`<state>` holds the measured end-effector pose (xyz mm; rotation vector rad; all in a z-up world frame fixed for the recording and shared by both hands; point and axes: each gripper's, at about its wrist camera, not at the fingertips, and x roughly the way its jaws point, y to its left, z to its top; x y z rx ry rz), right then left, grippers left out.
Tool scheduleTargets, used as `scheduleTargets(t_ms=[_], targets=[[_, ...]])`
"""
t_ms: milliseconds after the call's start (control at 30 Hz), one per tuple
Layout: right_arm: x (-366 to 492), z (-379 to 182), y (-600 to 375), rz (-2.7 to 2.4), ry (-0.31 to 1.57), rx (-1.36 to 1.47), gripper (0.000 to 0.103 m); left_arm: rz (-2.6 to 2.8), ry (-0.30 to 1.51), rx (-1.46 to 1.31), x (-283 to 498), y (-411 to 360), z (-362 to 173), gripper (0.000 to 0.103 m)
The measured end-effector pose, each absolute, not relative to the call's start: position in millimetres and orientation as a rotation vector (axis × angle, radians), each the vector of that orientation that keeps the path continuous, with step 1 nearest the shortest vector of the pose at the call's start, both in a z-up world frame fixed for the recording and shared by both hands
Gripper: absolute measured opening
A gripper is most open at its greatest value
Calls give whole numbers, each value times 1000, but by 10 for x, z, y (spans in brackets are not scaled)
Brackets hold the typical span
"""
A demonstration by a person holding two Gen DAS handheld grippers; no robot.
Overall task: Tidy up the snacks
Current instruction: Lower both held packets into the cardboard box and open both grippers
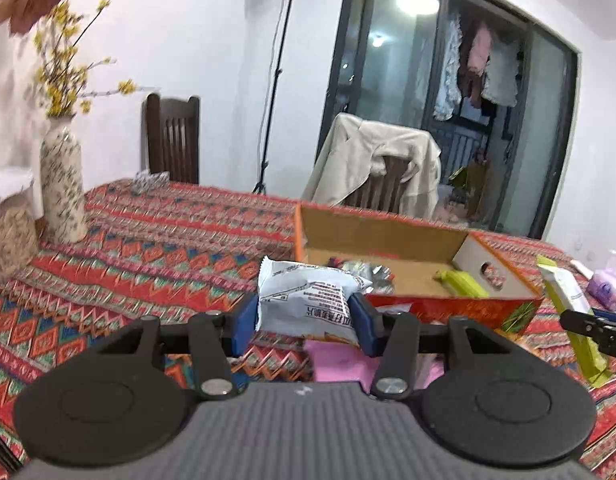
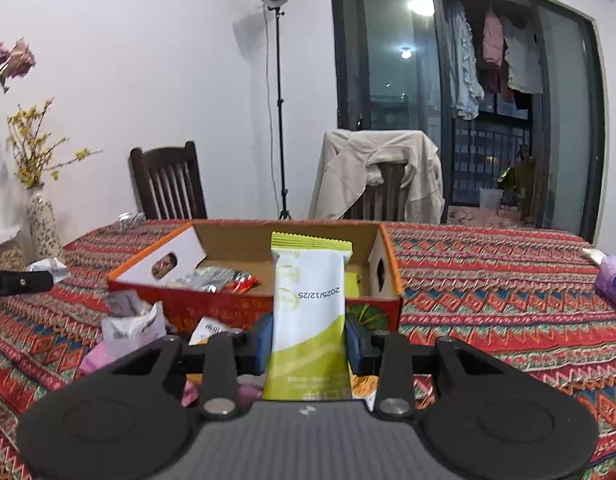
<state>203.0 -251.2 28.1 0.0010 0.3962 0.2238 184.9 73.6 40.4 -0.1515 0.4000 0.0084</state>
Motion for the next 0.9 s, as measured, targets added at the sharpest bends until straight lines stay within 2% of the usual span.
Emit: scheduleTargets(t_ms=[233,467,667,900], targets=[[2212,386,-2490,206,375,-7,36,-42,383,-142,2034,467,566,51],[2802,701,-2410,186,326,-11,36,-49,353,-91,2670,119,895,51],[3385,585,-2358,159,372,79,35,24,402,-171,3238,6,745,51],[3643,297,-2417,159,411,96,35,52,432,-175,3475,102,559,51]])
